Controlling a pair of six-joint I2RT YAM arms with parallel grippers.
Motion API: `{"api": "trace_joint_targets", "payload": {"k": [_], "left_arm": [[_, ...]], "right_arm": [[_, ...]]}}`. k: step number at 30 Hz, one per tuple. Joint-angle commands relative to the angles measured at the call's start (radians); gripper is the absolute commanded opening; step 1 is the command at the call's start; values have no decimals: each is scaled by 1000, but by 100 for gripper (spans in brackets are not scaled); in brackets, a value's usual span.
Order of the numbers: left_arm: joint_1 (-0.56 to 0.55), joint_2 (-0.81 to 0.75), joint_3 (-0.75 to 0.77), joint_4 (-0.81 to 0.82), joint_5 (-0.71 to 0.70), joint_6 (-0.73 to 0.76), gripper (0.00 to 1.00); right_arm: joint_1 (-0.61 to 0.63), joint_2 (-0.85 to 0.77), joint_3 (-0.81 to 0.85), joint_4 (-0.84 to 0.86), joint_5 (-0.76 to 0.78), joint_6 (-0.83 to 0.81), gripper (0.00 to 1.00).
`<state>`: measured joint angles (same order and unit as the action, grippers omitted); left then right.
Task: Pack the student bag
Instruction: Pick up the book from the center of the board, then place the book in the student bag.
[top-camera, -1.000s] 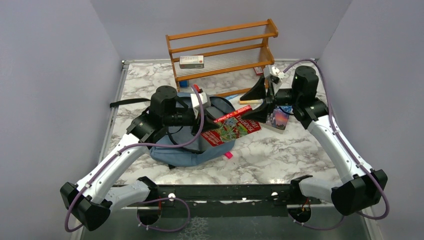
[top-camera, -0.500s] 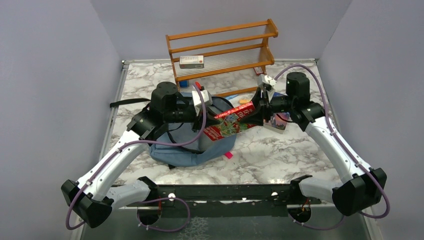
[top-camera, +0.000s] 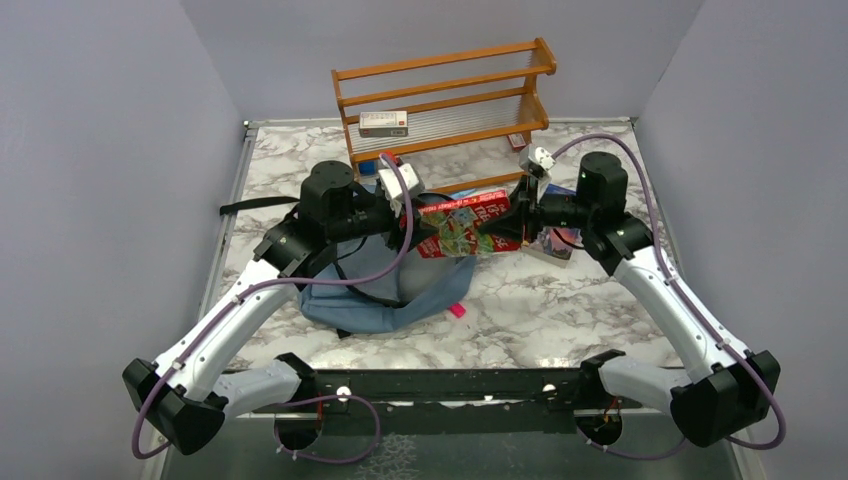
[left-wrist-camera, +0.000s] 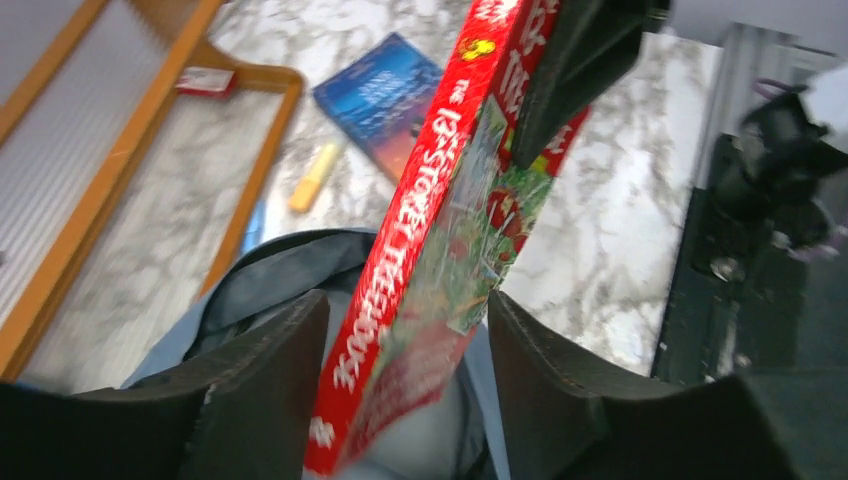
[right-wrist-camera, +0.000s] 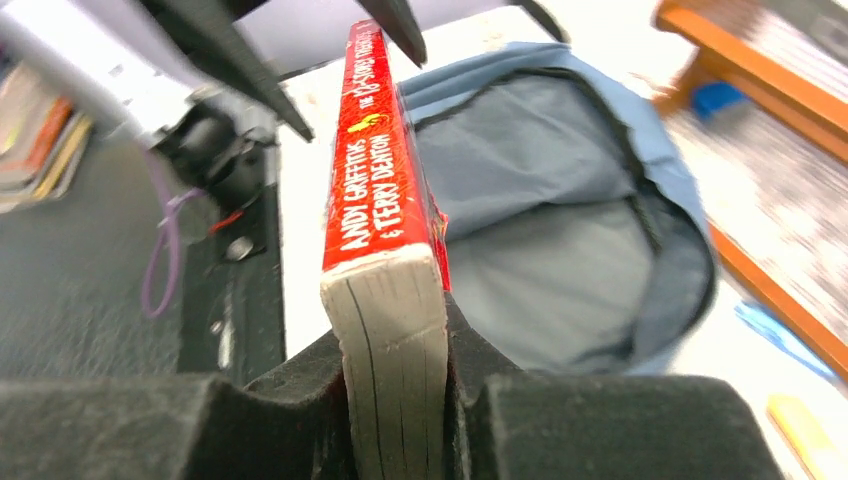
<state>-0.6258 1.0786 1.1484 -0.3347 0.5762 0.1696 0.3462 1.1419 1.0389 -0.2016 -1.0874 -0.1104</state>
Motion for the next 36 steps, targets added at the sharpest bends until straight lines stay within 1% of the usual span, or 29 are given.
{"api": "trace_joint_targets", "payload": {"k": [1,3,5,8,11,13,16,19,22,28,31,36], "left_arm": [[0,-16,-20,60,-295,-36,66],[0,-1,-36,68,-438,-52,73],[0,23,-40,64,-541,-68,75],[0,67,-47,50,-636,-102,76],[-1,126,-44,24,-685,-138,76],[-7,175,-19,-25,-720,-150,73],[-36,239,-7,-63,-818,-144,73],[-66,302,18,-104,-902,-139,72],[-97,364,32,-132,-1015,-137,72],[-123,458,48,-149,-1052,-158,72],[-141,509,56,-166,-1115,-158,72],[-164,583,53,-203,-1220,-166,69]], "right_arm": [[5,-58,-27,162,435,194,1],[5,-66,-39,153,589,255,1],[5,-75,-57,141,702,301,1],[5,-84,-75,128,784,342,1],[5,-90,-83,122,814,359,1],[5,-90,-83,114,819,369,1],[5,-99,-94,118,826,371,1],[5,-110,-108,127,863,386,1],[5,-117,-108,131,895,394,1],[5,-124,-120,118,919,392,1],[5,-130,-129,119,939,390,1],[5,-126,-111,116,947,382,1]]}}
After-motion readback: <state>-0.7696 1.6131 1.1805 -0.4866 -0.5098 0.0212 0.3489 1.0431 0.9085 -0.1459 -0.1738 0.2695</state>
